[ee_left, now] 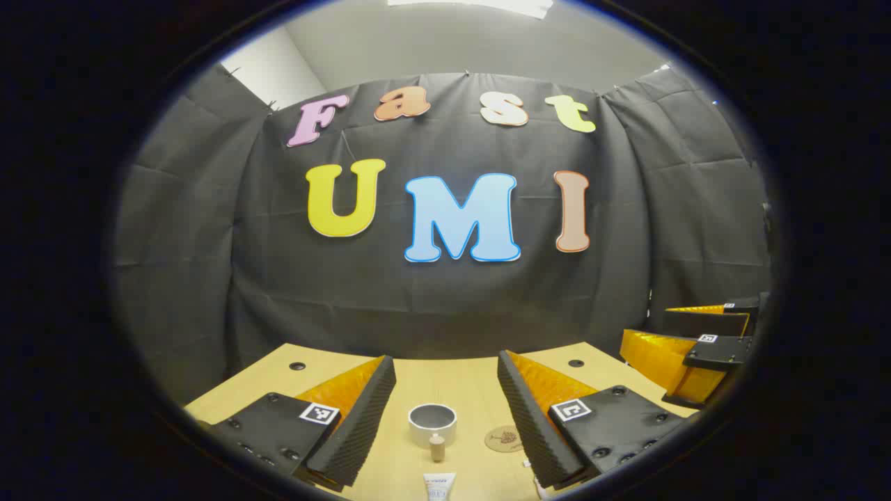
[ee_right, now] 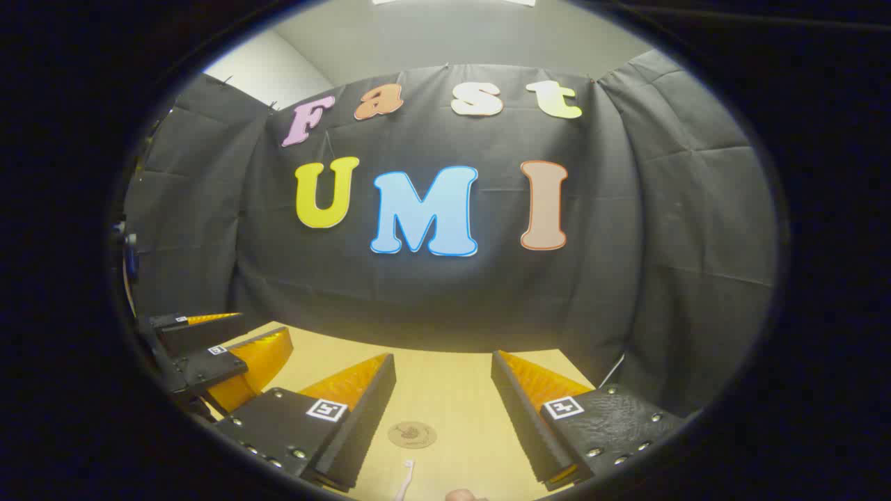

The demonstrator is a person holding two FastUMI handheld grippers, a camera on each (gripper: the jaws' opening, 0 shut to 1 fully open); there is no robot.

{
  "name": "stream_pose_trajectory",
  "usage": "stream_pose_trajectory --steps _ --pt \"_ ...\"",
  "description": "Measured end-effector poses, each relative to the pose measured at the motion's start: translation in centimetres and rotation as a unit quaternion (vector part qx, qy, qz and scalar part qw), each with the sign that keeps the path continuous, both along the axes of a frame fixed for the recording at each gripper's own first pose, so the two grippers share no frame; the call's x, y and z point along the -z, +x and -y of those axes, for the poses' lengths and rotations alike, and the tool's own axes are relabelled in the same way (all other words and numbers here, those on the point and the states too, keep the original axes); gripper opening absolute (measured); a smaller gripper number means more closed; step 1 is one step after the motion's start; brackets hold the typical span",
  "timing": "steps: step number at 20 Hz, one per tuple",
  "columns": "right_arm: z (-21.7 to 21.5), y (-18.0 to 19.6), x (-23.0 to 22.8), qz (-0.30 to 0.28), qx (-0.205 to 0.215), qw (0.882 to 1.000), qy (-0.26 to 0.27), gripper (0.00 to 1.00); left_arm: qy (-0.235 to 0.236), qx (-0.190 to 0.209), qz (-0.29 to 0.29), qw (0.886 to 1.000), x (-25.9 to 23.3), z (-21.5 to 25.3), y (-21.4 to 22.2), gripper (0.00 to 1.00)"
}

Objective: Put the toothbrush and toothpaste on the desktop into the cup, then pick up the cup and place it on the coaster on the desktop.

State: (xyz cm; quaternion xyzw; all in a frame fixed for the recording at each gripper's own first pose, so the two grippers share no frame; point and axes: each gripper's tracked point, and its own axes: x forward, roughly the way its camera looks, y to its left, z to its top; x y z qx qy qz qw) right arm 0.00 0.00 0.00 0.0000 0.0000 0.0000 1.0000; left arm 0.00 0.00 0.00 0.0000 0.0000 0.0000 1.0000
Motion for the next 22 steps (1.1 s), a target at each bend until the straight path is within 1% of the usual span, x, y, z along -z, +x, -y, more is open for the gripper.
stream_pose_trajectory --steps 6,10,13,16,19,22 --pt "-0.7 0.1 0.6 -0.021 -0.003 1.000 0.006 0.87 -0.008 0.004 -0.008 1.000 0.2 0.0 0.0 0.94" --pt "-1.2 0.3 0.8 -0.033 -0.004 0.999 -0.003 0.87 0.002 0.002 -0.027 1.000 1.1 -0.3 0.5 0.94" --pt "-1.6 0.5 1.5 -0.045 -0.003 0.999 -0.006 0.87 -0.008 0.002 -0.037 0.999 1.5 -0.8 1.5 0.94" --pt "-1.6 0.9 2.0 -0.057 0.000 0.998 -0.007 0.87 -0.010 0.003 -0.043 0.999 2.2 -0.8 1.6 0.94" --pt "-2.0 1.3 3.4 -0.088 -0.002 0.996 -0.004 0.87 -0.012 0.012 -0.069 0.997 3.6 -0.4 2.0 0.95" --pt "-2.2 1.8 6.2 -0.138 -0.005 0.990 0.005 0.87 -0.015 0.012 -0.110 0.994 6.6 -0.5 2.2 0.94"
